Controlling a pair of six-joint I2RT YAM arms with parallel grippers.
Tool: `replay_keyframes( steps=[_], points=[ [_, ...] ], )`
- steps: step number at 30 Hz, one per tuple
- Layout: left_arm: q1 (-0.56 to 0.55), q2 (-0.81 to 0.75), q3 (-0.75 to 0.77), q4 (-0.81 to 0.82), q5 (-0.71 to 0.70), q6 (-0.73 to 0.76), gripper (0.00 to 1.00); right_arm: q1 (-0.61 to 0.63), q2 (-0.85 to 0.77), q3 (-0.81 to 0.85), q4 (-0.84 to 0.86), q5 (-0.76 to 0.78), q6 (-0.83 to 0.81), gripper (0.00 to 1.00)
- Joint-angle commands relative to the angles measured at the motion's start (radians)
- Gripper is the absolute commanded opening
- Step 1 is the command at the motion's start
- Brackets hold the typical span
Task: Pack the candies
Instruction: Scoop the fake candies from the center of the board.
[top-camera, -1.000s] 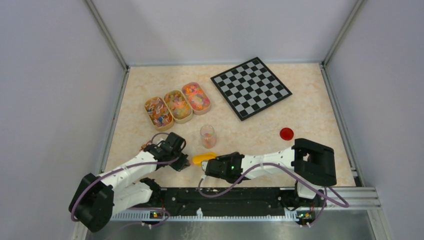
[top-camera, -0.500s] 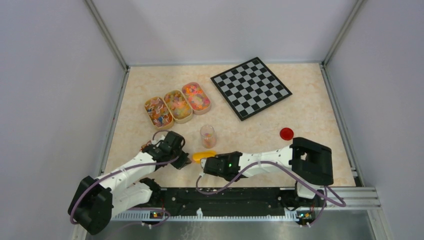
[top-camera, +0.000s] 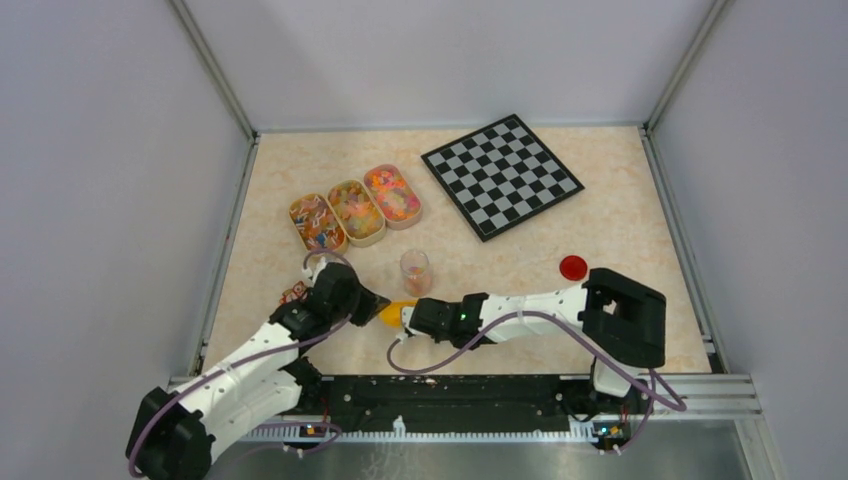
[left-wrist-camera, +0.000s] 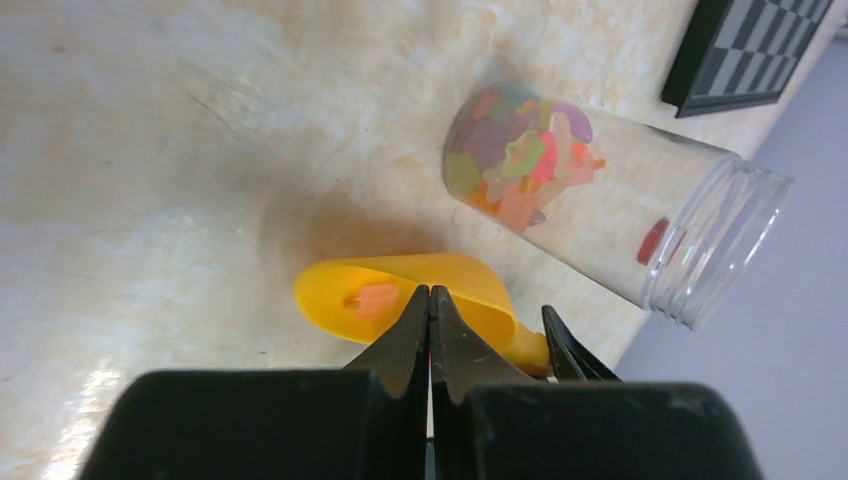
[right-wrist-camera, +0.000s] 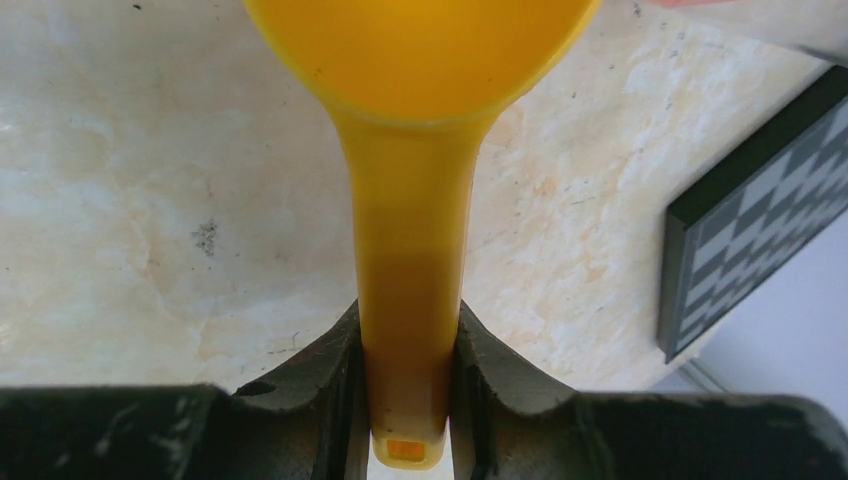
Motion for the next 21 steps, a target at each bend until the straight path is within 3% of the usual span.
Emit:
replay_keyframes(
  steps=[1,4,6,10,14,15,21],
  points=[
    [0.014,-0.034,0.079,-0.118,-0.134,0.090,0.00,-0.037,-0.058,0.024,-0.024,-0.147,0.036,0.00],
    [0.015,-0.046,0.204,-0.232,-0.239,0.204,0.00,-0.040,-0.115,0.028,-0.060,-0.195,0.046,0.00],
    [0.017,-0.042,0.310,-0.281,-0.310,0.314,0.10,-0.050,-0.165,0.042,-0.102,-0.253,0.061,0.00],
    [0.018,-0.052,0.450,-0.331,-0.361,0.455,0.48,-0.068,-0.283,0.085,-0.181,-0.333,0.087,0.00],
    [0.017,-0.084,0.522,-0.310,-0.330,0.552,0.94,-0.089,-0.337,0.183,-0.302,-0.297,0.089,0.00],
    [0.017,-0.089,0.537,-0.314,-0.326,0.564,0.98,-0.099,-0.341,0.210,-0.336,-0.288,0.080,0.00],
    [0.017,-0.041,0.604,-0.373,-0.323,0.660,0.99,-0.215,-0.325,0.341,-0.491,-0.273,0.016,0.00]
  ],
)
